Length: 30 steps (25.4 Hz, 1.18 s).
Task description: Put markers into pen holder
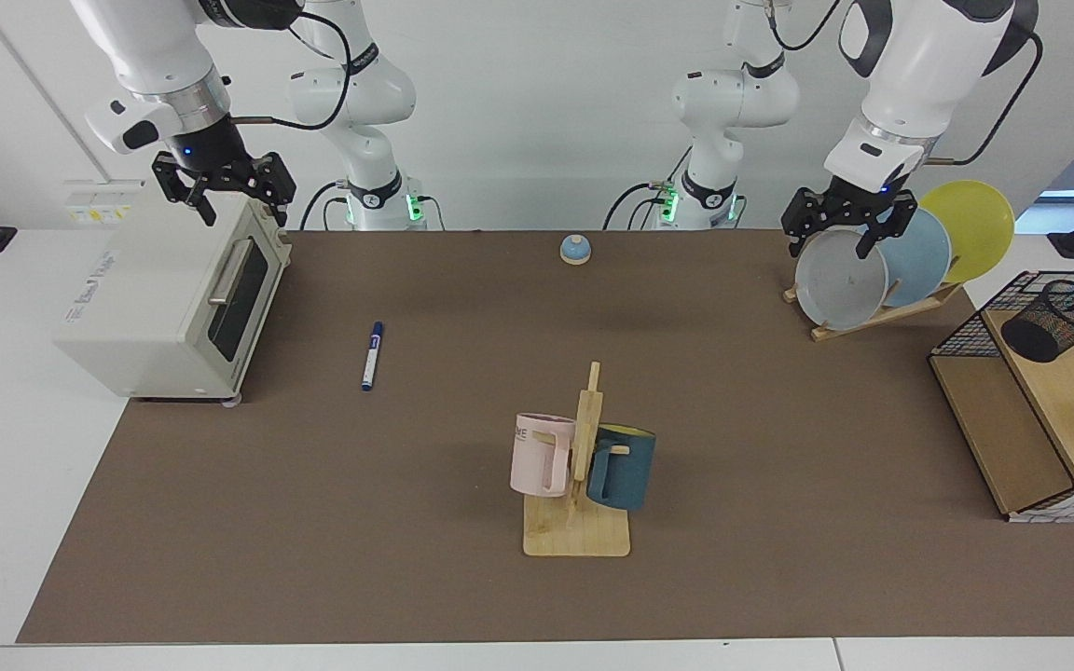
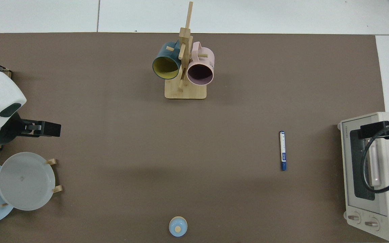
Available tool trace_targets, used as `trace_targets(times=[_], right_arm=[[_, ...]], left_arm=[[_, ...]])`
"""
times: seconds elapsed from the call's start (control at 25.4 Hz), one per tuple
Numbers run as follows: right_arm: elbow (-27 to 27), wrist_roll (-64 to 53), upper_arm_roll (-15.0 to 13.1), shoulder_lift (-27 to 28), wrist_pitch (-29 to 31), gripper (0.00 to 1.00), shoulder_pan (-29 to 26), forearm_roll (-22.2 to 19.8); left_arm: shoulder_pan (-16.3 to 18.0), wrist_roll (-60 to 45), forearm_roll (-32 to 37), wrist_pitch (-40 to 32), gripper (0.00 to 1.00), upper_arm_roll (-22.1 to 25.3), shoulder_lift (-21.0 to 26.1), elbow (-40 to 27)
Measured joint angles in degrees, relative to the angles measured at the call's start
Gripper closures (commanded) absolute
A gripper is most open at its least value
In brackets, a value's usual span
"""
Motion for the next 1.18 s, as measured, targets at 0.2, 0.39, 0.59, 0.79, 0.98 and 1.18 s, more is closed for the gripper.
trace_targets(times=[0.2, 0.39, 0.59, 0.79, 0.98, 1.18], right_arm=[[0.1, 0.0, 0.0, 0.0, 0.0, 0.0, 0.0, 0.0], [0.1, 0.0, 0.0, 0.0, 0.0, 0.0, 0.0, 0.0], [0.1, 0.0, 0.0, 0.0, -0.1, 0.0, 0.0, 0.0], [0.2, -0.4, 0.0, 0.0, 0.0, 0.0, 0.0, 0.0], [0.4, -0.5, -0.1, 0.0, 0.0, 0.0, 0.0, 0.0], [0.4, -0.6, 0.1, -0.6, 0.0, 0.0, 0.1, 0.0]], left_arm=[[0.0, 0.0, 0.0, -0.2, 0.0, 0.0, 0.0, 0.0], [0.0, 0.0, 0.0, -0.4, 0.0, 0.0, 0.0, -0.1], [0.0, 0.0, 0.0, -0.6, 0.0, 0.0, 0.0, -0.1], [0.0, 0.0, 0.0, -0.7, 0.0, 0.0, 0.0, -0.1], [0.0, 0.0, 0.0, -0.7, 0.0, 0.0, 0.0, -0.1], [0.0, 0.0, 0.0, -0.7, 0.0, -0.1, 0.0, -0.1]])
